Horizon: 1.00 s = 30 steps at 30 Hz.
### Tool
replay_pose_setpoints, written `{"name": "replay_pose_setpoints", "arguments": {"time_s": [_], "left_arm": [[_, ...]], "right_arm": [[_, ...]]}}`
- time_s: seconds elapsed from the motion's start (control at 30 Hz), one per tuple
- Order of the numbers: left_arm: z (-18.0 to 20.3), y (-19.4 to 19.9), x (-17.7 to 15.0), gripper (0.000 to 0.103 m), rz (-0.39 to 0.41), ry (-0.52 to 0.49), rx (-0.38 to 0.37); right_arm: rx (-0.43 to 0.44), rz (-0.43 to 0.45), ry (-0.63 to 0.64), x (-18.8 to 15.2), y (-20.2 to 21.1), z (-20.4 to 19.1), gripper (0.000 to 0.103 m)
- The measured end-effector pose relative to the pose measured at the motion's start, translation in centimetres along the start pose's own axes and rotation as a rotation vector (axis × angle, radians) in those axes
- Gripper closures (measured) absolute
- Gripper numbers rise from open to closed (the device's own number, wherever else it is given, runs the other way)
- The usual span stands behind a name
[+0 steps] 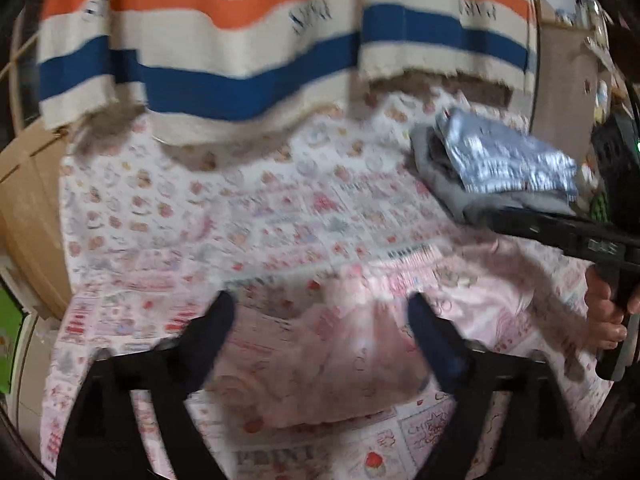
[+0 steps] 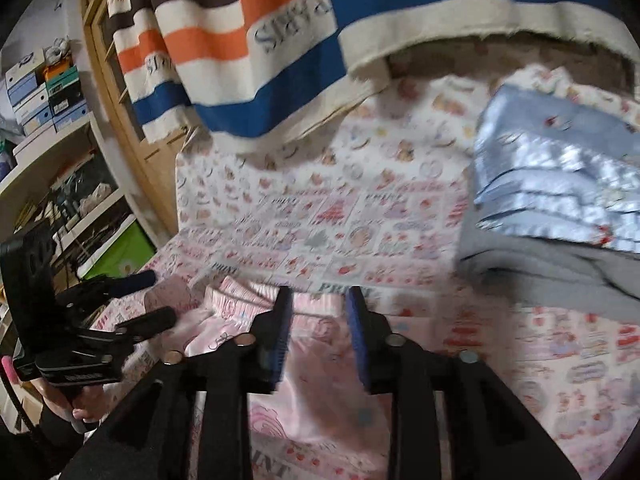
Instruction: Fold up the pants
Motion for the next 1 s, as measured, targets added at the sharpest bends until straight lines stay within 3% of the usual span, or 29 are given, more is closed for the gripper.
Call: {"name": "replay_pose_setpoints", "arguments": {"time_s": [0.03, 0.13, 0.2, 0.3, 0.57, 0.7, 0.8, 1.0], "left_arm": [[-0.5, 0.7, 0.1, 0.000, 0.017, 0.014, 0.019], [-1.4, 2.5, 0.4, 0.000, 0.061, 0.027, 0.063], [-1.8, 3.0, 0.4, 0.000, 0.064, 0.030, 0.082], [-2.2, 3.6, 0.1, 0.000, 0.068, 0.046, 0.094], [-2.9, 4.9, -1.8, 0.000, 0.117, 0.093, 0.115], [-3.7, 4.1, -3.2, 0.000, 0.060, 0.144, 0.091], [-4.7, 3.6, -4.6, 0.000, 0.029, 0.210, 0.149], [-5.2, 1.2, -6.4, 0.000, -0.048, 0.296, 0.027]], "right_arm": [[-0.006, 0.029, -0.004, 0.2, 0.8, 0.1, 0.030], [-0.027, 0.105, 0.014, 0.8, 3.3, 0.3, 0.028], [-0.031, 0.116, 0.023, 0.9, 4.2, 0.3, 0.013], [-0.045, 0.148, 0.006, 0.8, 5.6, 0.6, 0.001], [-0.076, 0.119, -0.002, -0.6, 6.0, 1.8, 0.000], [-0.071, 0.051, -0.041, -1.4, 5.0, 2.6, 0.000], [-0.083, 0.001, -0.063, -2.1, 3.9, 3.1, 0.000], [-0.095, -0.108, -0.084, -3.5, 1.3, 3.5, 0.000]]}}
Point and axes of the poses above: each gripper's, at about its wrist camera, not at the fingertips, and y roughly against the way its jaws point, z to its right, x to its top, the point moved 4 cm from there along -y, roughly the way its jaws point, and after that the axes turned 14 degrees about -y, right-handed, at the moved point
